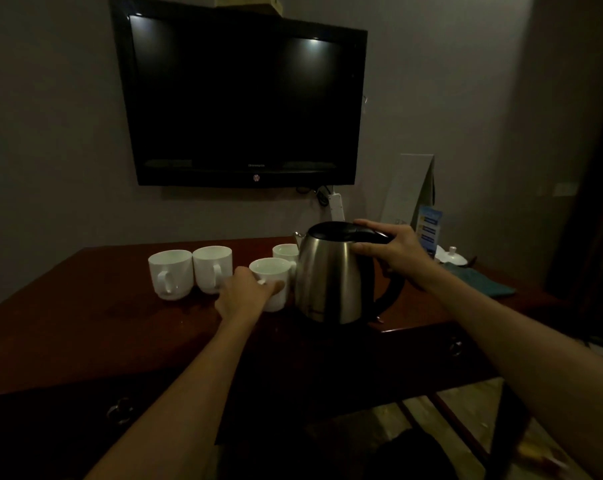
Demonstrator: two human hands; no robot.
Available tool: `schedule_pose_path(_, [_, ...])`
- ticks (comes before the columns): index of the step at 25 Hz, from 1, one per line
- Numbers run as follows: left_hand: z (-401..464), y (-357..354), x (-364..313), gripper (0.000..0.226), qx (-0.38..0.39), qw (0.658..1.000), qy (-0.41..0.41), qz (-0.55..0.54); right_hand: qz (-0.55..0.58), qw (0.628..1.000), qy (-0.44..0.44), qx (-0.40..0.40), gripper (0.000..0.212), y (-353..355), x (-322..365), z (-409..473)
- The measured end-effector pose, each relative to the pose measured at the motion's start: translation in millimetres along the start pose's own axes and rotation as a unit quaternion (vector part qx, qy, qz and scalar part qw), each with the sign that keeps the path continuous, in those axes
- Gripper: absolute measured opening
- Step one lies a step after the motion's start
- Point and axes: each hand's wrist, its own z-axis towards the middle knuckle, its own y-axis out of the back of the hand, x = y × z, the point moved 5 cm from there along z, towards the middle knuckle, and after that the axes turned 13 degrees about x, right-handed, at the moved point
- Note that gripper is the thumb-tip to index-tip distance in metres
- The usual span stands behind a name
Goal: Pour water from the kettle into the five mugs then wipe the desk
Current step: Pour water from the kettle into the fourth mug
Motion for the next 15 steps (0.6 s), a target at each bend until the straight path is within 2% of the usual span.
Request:
schedule_pose_path(2, [-2.0,2.9,-1.7,0.047,0.013,1.0,0.006,0.008,-0.002,1.0,0.002,-0.006,0.057,0.2,0.1,-0.7])
schedule_pose_path(15, [-1.2,-1.2,-14.3,0.046,-0.077,0.995,0.046,0.036,0.012,1.0,0.021,-0.013,0.056,0.4,3.8,-6.2])
